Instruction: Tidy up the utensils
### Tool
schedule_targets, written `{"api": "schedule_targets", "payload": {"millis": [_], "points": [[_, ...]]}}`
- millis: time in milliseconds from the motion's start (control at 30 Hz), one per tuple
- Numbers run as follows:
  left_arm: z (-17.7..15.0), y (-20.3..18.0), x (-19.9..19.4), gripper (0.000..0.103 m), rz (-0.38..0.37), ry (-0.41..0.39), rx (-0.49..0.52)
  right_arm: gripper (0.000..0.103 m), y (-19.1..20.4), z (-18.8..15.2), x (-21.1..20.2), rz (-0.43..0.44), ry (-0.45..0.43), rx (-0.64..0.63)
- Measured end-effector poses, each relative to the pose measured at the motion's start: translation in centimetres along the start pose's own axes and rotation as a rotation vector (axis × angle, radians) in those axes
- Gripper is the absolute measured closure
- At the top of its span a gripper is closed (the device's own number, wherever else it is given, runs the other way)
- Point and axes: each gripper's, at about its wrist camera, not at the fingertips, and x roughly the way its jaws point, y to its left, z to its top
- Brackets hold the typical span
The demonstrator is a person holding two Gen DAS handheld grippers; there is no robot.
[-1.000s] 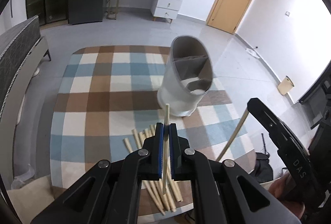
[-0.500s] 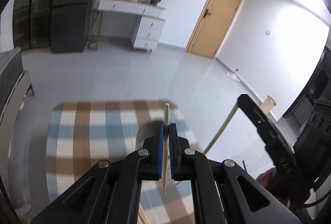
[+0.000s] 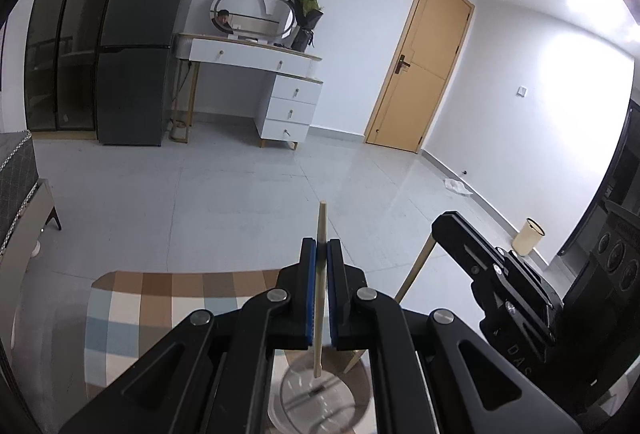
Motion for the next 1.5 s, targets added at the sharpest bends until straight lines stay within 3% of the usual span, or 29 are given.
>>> {"api": "schedule_targets", "payload": {"millis": [233, 433, 533, 600, 633, 700, 767, 833, 967, 1033, 1200, 1333, 1500], "points": [[-1.3, 0.2, 1.0, 0.102, -0.009, -0.002, 0.011, 0.099, -0.1, -2.4, 1.0, 0.021, 0.005, -0.031], [-2.3, 0.7, 0.9, 0.102, -0.009, 0.058, -0.001, 0.098, 0.5, -4.3, 0.7, 0.091, 0.054, -0.058], [-2.4, 1.1, 0.6, 0.097, 0.045, 0.101, -0.021, 0.097, 1.0, -4.7, 0.0, 0.125, 0.078, -0.069], [-2.4, 1.4, 0.3, 0.089, 0.065, 0.119, -0.043, 0.086, 1.1, -4.8, -0.7, 0.137, 0.087, -0.055], [-2.4, 1.6, -0.3, 0.075, 0.088, 0.121, -0.048, 0.078, 1.0, -4.8, -1.0, 0.142, 0.092, -0.043], [-2.3, 1.9, -1.4, 0.057, 0.130, 0.111, -0.055, 0.074, 1.0, -4.8, -2.0, 0.133, 0.102, -0.006], [-2.3, 2.2, -3.5, 0.055, 0.146, 0.070, -0.073, 0.069, 0.9, -4.8, -3.1, 0.129, 0.112, 0.037], [-2.5, 2.4, -5.0, 0.047, 0.166, 0.069, -0.077, 0.056, 1.0, -4.6, -4.4, 0.109, 0.113, 0.065], [-2.9, 2.3, -7.8, 0.046, 0.203, 0.063, -0.081, 0.045, 1.7, -4.2, -6.4, 0.082, 0.116, 0.097], [-3.3, 2.2, -9.4, 0.039, 0.213, 0.059, -0.086, 0.036, 2.4, -3.9, -7.6, 0.064, 0.120, 0.105], [-3.8, 1.5, -12.4, 0.036, 0.238, 0.026, -0.076, 0.020, 4.7, -2.7, -10.5, 0.037, 0.101, 0.115], [-4.0, 1.0, -13.9, 0.025, 0.253, -0.005, -0.070, 0.013, 6.4, -1.9, -12.0, 0.029, 0.092, 0.129], [-4.9, 1.1, -15.1, 0.022, 0.265, -0.033, -0.074, 0.005, 8.4, -1.7, -14.0, 0.009, 0.075, 0.129]]}}
